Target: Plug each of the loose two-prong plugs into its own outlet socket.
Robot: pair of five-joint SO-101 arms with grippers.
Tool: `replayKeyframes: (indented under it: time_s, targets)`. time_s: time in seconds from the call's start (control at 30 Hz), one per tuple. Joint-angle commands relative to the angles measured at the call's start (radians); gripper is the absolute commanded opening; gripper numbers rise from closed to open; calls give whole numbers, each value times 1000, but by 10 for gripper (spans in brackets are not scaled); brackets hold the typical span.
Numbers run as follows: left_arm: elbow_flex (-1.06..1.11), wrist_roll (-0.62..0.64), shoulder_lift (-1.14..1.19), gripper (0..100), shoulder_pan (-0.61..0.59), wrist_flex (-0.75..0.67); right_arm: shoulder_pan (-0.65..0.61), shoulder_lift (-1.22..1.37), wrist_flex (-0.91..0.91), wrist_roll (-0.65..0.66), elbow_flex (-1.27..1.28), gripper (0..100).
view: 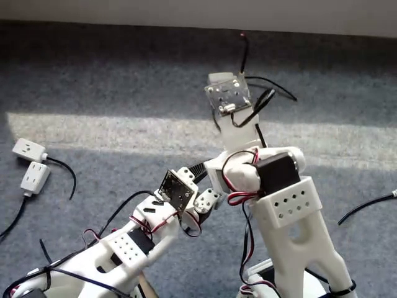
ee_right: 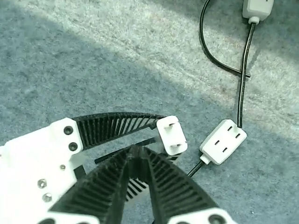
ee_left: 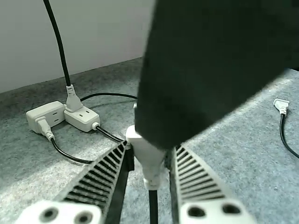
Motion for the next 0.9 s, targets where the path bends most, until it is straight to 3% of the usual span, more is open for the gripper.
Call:
replayKeyframes:
  time_s: [0.0, 0.2, 0.3, 0.43, 0.57, 0.87]
  targets:
    - [-16, 2, -21, 7, 10, -20, -5, -13, -39, 26, 22, 7]
    - [-12, 2, -22, 7, 8, -25, 39, -2, -117, 31, 82, 7]
    - [-8, 2, -22, 7, 10, -25, 120, -8, -263, 37, 177, 7]
    - [-7, 2, -24, 7, 13, -25, 229, -2, -493, 175, 315, 7]
    - [-7, 2, -24, 7, 13, -25, 298, -2, -656, 192, 432, 7]
    - [-7, 2, -24, 7, 10, -25, 328, -2, -682, 192, 441, 7]
